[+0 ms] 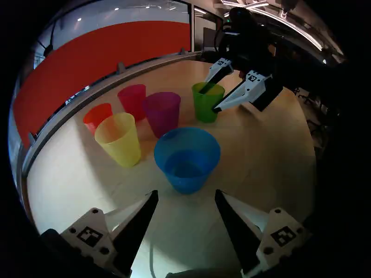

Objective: Pour water

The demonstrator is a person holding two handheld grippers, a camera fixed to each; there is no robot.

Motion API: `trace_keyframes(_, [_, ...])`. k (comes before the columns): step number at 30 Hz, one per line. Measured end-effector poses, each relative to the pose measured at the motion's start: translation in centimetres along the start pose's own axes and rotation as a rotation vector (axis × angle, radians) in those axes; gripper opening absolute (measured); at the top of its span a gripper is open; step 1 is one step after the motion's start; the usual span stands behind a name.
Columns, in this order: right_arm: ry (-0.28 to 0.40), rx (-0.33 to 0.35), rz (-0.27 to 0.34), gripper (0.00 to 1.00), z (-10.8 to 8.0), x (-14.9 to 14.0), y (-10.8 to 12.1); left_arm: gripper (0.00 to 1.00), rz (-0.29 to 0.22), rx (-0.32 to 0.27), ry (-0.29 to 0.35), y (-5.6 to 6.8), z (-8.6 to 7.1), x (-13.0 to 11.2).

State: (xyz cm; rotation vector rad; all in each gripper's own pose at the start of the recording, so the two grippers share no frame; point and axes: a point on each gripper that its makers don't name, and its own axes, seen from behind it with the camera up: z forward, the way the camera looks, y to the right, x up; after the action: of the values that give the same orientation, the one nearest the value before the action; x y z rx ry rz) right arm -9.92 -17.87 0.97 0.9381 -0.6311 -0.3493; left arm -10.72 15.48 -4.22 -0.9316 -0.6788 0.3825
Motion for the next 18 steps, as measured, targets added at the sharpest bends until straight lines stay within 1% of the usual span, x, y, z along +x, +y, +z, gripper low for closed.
trace_keyframes(4, [-0.001,-0.002,0.006,0.94,-0.1,-0.1,-0.1,0.91,-0.003,0.005,0.002,0.0,-0.2,0.0])
trace_keyframes(6, [-0.001,-0.002,0.011,0.99,-0.2,-0.1,-0.2,0.91,-0.005,0.009,0.002,-0.1,-0.3,-0.1])
trace_keyframes(7, [0.0,-0.002,0.014,1.0,-0.4,-0.1,-0.2,0.91,-0.006,0.013,0.003,-0.2,-0.4,-0.1])
trace_keyframes(11, [0.002,-0.008,0.024,1.0,-0.9,-0.4,-0.2,0.91,-0.011,0.029,0.007,-0.5,-0.8,-0.2])
trace_keyframes(18, [0.009,-0.042,0.025,1.0,-2.5,-1.0,-0.2,0.91,-0.031,0.067,0.023,-0.9,-1.9,-0.3])
